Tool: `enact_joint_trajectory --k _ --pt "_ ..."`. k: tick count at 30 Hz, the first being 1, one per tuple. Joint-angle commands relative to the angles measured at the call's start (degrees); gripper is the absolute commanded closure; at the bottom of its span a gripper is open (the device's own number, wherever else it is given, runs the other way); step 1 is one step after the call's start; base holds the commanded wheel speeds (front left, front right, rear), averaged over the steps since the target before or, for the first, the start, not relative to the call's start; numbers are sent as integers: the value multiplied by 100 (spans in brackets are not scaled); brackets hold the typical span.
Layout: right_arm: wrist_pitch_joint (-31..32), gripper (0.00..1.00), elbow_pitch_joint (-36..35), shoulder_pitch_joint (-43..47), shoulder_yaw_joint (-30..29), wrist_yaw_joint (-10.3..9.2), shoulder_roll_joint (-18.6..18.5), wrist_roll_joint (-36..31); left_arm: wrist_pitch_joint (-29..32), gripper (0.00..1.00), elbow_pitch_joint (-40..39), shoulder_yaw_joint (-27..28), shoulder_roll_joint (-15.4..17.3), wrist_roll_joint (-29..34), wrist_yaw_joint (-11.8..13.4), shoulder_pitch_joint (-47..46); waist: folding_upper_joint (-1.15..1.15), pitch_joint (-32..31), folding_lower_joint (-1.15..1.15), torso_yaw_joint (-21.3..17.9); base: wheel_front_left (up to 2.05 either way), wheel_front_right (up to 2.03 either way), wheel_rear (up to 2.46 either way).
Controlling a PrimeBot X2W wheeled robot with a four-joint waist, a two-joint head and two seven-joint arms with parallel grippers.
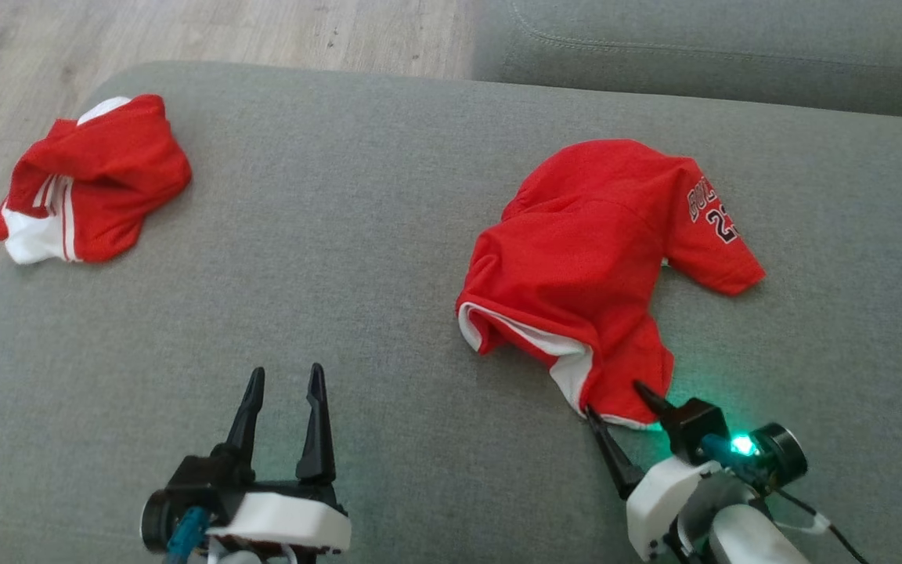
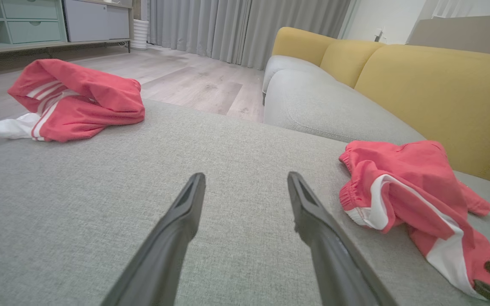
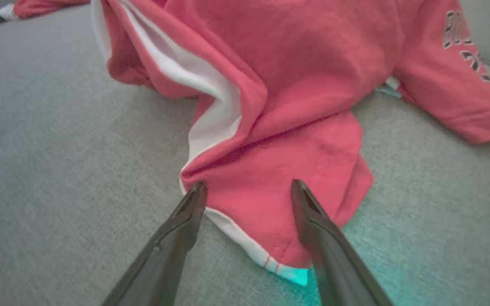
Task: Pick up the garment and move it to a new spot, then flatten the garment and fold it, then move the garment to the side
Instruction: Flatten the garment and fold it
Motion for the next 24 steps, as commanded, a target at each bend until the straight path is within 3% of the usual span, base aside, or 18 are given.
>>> enact_joint_trajectory --k 1,3,4,5,6,7,8,12,24 --pt "12 0 -22 -215 101 39 -34 -148 -62 0 -172 155 -9 49 -7 -126 0 16 0 42 0 0 0" --pt "70 4 167 -284 40 39 -10 -234 -62 0 -154 145 -9 46 -10 -131 0 18 0 78 0 0 0" --pt "130 49 285 -327 6 39 -1 -291 -62 0 -147 139 -9 46 -9 -131 0 17 0 97 0 0 0" --pt "130 49 285 -327 6 39 -1 -291 -62 0 -147 139 -9 46 -9 -131 0 17 0 97 0 0 0" --pt "181 65 394 -372 -25 39 7 -349 -62 0 -140 133 -9 45 -7 -129 0 14 0 113 0 0 0" --pt "218 94 483 -414 -70 39 13 -398 -62 0 -133 125 -9 44 -6 -126 0 6 0 130 0 0 0" --pt "237 100 553 -458 -116 39 18 -438 -62 0 -127 120 -9 42 -3 -119 0 -2 0 141 0 0 0" --pt "111 100 643 -634 -434 39 -50 -628 -62 0 -111 122 -9 40 10 -83 0 -45 0 149 0 0 0" --pt "-85 100 452 -805 -2196 39 -270 -906 -62 0 -187 137 -9 23 28 -38 0 -10 0 5 0 0 0"
